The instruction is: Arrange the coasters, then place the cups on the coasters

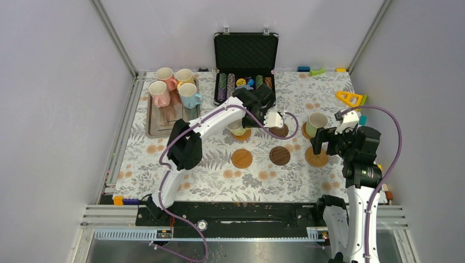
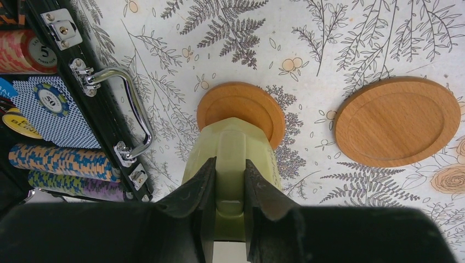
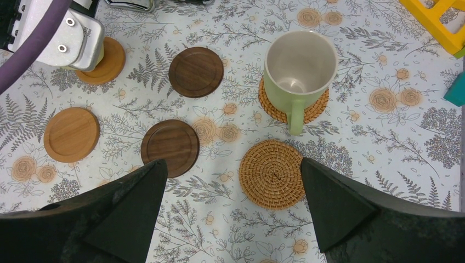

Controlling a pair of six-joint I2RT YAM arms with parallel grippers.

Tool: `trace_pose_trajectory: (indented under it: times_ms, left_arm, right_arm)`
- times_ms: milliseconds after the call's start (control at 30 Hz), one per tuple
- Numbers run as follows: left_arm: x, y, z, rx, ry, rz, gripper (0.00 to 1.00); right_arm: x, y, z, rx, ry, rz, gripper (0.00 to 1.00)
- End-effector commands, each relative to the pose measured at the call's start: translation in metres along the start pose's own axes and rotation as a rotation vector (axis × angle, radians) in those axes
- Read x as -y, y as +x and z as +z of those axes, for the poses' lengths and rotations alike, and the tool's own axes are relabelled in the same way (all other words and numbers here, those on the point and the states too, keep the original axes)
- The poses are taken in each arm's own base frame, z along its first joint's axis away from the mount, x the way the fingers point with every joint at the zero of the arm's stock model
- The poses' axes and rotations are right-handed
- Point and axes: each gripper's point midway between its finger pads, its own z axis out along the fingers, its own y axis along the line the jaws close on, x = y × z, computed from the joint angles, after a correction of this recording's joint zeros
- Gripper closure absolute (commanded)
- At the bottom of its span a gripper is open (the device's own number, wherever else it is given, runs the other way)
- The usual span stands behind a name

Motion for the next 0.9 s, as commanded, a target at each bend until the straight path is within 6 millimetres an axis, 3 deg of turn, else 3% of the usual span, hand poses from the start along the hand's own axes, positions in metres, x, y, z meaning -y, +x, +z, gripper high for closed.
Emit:
trace_pose_trajectory:
  times_ms: [0, 467, 867]
  left_arm:
    - [-0.023, -0.0141, -0.02, 0.035, -0.1, 0.039, 1.0]
    - [-0.016, -0.011, -0.0173, 0.021, -0.084, 0.052, 1.0]
    - [-0.0131, -0.0126, -0.0134, 0.02, -0.075, 0.058, 0.92]
  right_arm:
    - [0.0043, -0.0077, 0.0016, 0.028, 0.014, -0.025, 0.0]
    - [0.0035, -0.0066, 0.0022, 0.026, 0.008, -0.027, 0.0]
    - [0.0025, -0.0073, 0.0016, 0.03, 0.004, -0.03, 0.0]
